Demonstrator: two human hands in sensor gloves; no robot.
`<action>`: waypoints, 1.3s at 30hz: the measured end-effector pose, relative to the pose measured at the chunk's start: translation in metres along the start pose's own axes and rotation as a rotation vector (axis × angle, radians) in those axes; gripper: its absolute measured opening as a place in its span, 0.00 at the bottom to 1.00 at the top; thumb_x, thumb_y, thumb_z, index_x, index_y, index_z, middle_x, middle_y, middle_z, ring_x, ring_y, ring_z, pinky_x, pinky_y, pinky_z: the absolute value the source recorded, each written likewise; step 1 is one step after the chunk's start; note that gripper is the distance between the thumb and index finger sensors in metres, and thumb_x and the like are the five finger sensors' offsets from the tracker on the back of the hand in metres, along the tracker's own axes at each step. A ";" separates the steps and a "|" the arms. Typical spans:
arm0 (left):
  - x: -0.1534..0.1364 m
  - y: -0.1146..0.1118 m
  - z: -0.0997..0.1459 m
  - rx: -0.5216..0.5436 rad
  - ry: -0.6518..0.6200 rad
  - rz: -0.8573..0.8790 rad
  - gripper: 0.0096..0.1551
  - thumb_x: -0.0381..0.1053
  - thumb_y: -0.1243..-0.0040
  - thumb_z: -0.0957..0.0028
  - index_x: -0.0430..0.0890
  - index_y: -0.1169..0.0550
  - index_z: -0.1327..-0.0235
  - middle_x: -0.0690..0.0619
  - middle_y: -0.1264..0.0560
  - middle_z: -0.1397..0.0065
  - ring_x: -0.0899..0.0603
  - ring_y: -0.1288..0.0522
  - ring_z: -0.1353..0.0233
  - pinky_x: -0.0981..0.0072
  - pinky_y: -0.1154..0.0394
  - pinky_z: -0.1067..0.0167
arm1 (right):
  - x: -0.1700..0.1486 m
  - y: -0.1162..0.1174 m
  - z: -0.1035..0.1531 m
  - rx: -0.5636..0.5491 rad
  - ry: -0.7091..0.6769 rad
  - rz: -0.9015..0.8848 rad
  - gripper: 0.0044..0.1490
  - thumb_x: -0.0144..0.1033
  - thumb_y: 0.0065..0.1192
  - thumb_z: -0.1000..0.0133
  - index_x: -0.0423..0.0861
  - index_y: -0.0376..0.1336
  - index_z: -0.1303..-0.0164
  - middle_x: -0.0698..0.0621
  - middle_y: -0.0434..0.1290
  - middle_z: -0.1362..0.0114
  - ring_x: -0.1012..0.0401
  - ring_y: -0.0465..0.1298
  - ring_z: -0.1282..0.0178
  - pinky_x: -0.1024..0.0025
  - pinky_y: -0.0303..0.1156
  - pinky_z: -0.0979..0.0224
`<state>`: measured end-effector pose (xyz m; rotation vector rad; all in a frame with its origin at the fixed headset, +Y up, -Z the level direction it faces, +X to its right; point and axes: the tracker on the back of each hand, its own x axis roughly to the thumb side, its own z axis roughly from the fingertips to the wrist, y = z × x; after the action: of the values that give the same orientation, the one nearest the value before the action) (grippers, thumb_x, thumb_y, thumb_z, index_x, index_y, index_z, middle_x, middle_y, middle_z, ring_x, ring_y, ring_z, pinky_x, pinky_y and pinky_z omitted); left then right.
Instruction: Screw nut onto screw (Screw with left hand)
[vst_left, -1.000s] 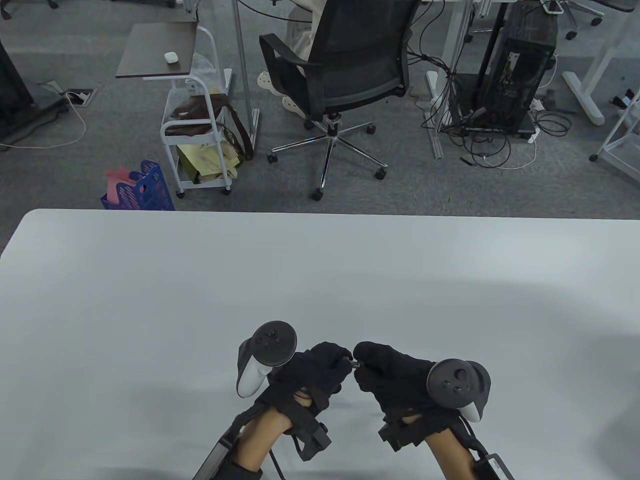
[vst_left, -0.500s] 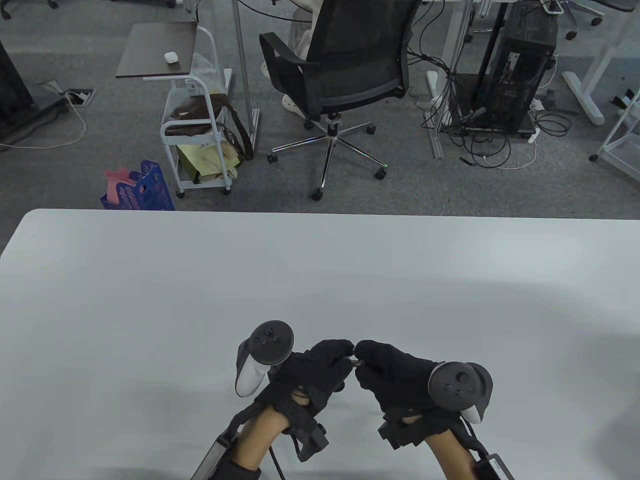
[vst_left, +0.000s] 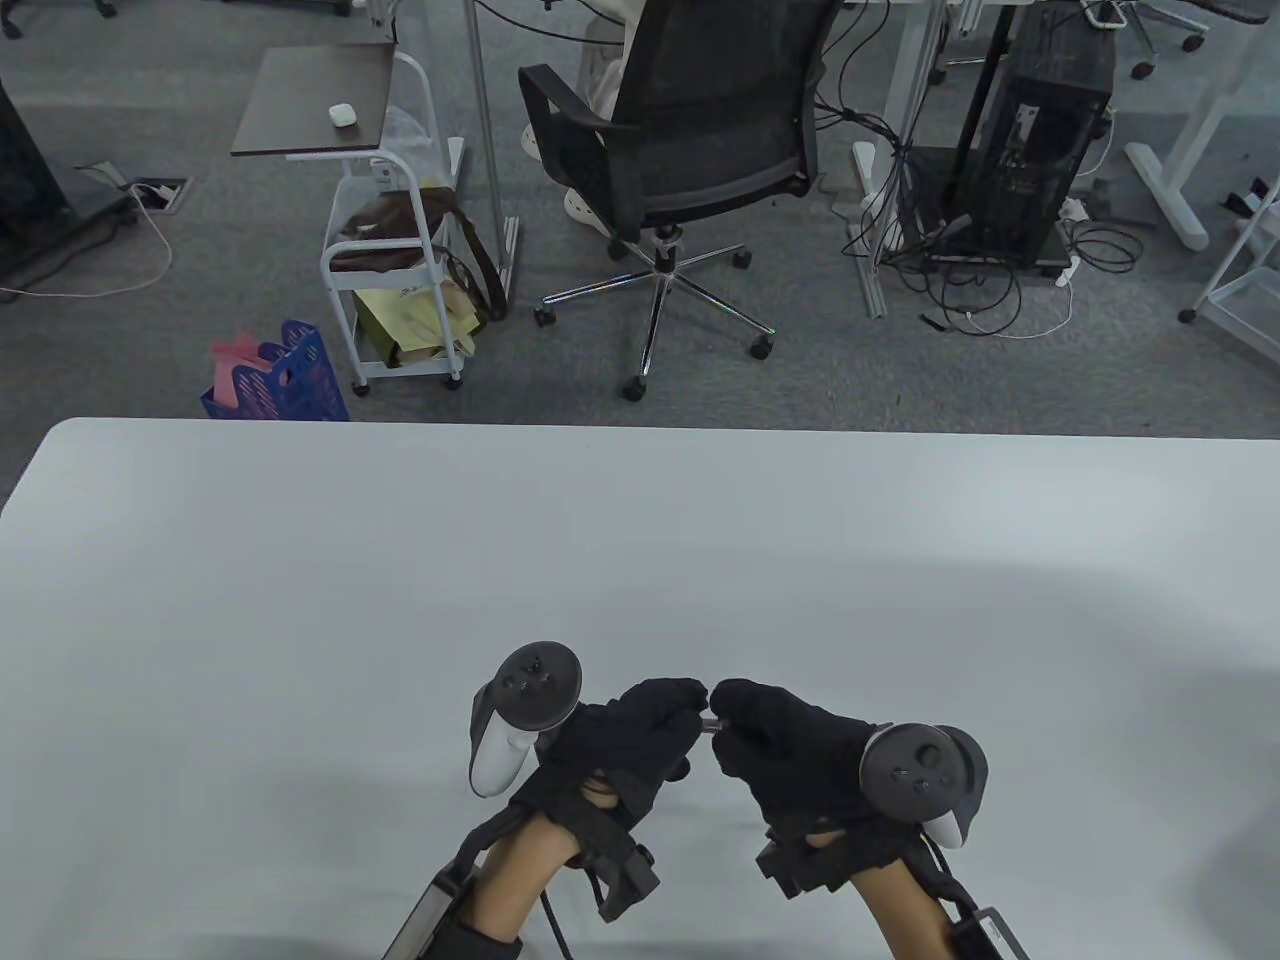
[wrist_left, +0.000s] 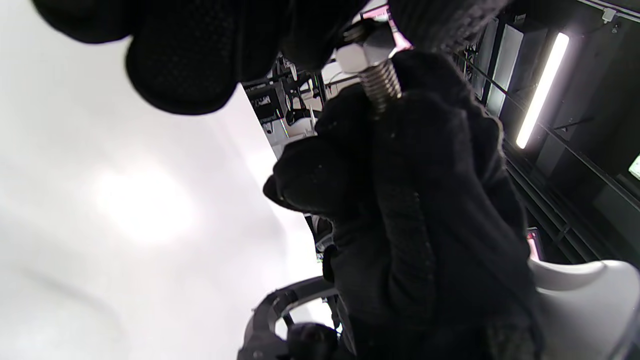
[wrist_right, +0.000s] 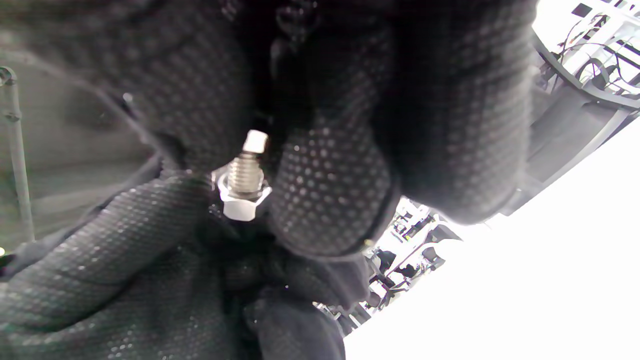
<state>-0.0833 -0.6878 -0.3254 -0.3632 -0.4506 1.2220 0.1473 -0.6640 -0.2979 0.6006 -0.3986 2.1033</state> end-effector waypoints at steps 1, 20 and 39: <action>0.000 0.000 0.000 0.003 0.000 -0.002 0.37 0.57 0.48 0.52 0.35 0.25 0.36 0.29 0.26 0.38 0.28 0.21 0.51 0.33 0.31 0.48 | 0.000 0.000 0.000 0.000 0.000 0.002 0.30 0.40 0.79 0.60 0.46 0.72 0.48 0.48 0.84 0.50 0.60 0.92 0.66 0.61 0.91 0.57; 0.000 -0.001 -0.001 -0.042 0.000 -0.004 0.32 0.53 0.46 0.51 0.38 0.30 0.37 0.33 0.29 0.37 0.31 0.22 0.49 0.35 0.32 0.46 | -0.001 -0.001 0.000 -0.002 0.001 -0.005 0.30 0.40 0.79 0.60 0.46 0.72 0.48 0.48 0.84 0.50 0.61 0.92 0.66 0.61 0.91 0.57; -0.003 0.000 -0.001 -0.028 0.023 0.019 0.35 0.56 0.47 0.52 0.34 0.23 0.41 0.30 0.24 0.42 0.29 0.21 0.53 0.33 0.30 0.49 | -0.001 0.001 0.000 -0.003 0.006 -0.017 0.30 0.40 0.79 0.60 0.46 0.72 0.47 0.48 0.84 0.50 0.61 0.92 0.66 0.61 0.91 0.57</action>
<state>-0.0831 -0.6903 -0.3268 -0.4052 -0.4457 1.2299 0.1474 -0.6654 -0.2982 0.5936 -0.3921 2.0875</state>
